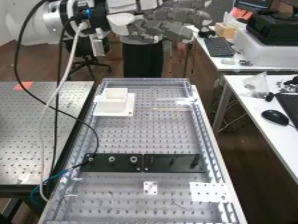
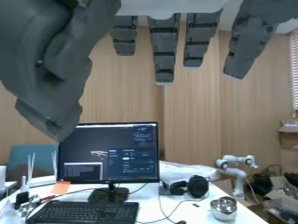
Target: Grab the chopstick and place it in the clear container
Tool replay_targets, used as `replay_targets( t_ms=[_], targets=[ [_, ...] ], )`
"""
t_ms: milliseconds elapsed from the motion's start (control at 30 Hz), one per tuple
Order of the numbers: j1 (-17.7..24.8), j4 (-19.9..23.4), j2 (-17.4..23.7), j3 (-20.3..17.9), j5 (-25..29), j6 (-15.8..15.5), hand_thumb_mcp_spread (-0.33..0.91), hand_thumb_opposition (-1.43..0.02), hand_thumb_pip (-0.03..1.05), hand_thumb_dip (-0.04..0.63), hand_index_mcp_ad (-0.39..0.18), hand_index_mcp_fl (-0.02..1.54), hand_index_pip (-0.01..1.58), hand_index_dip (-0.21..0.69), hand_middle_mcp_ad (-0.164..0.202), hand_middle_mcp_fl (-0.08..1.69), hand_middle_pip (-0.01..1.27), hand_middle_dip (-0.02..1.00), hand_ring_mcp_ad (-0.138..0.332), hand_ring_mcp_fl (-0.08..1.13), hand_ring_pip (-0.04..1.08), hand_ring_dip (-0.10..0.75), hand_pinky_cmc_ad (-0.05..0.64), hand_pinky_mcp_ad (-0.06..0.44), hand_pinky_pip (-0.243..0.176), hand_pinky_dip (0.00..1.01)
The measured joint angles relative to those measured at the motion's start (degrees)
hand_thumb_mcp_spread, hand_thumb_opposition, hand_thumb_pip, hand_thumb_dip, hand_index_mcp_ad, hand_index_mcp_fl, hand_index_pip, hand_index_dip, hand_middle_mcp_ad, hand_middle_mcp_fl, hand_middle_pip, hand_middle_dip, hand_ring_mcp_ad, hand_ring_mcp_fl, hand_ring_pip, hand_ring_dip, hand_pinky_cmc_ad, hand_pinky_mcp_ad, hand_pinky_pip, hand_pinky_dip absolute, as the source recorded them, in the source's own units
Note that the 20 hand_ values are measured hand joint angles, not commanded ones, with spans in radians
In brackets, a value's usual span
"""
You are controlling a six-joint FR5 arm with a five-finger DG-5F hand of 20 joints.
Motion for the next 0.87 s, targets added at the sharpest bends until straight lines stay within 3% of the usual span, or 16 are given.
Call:
replay_targets(
  t_ms=[233, 433, 567, 867],
  targets=[
    [1.31, -1.76, 0.67, -0.18, 4.12, 1.19, -0.1, -0.93, 0.96, 0.105, -0.091, 0.03, 0.1, -0.108, 0.117, 0.2, 0.1, 0.33, 0.136, 0.01, 0.11, 0.182, 0.396, 0.346, -0.105, 0.32],
    [1.7, -5.58, 0.71, 0.51, 2.15, 1.74, -0.1, -0.93, 0.94, 0.105, -0.103, 0.03, 0.1, -0.108, 0.108, 0.2, 0.1, 0.33, 0.138, 0.01, 0.11, 0.182, 0.396, 0.344, -0.105, 0.32],
    [1.91, -11.56, 0.47, 1.86, 2.65, 2.37, -0.09, -0.93, 0.91, 0.105, -0.089, 0.03, 0.1, -0.044, 0.117, 0.2, 0.1, 0.33, 0.145, 0.01, 0.11, 0.182, 0.396, 0.34, -0.105, 0.31],
    [2.23, -14.23, 1.65, 1.61, 4.09, 2.83, -0.06, -0.91, 0.86, 0.105, -0.089, 0.03, 0.1, 0.0, 0.119, 0.25, 0.1, 0.33, 0.147, 0.01, 0.11, 0.182, 0.396, 0.354, -0.084, 0.31]
  ],
)
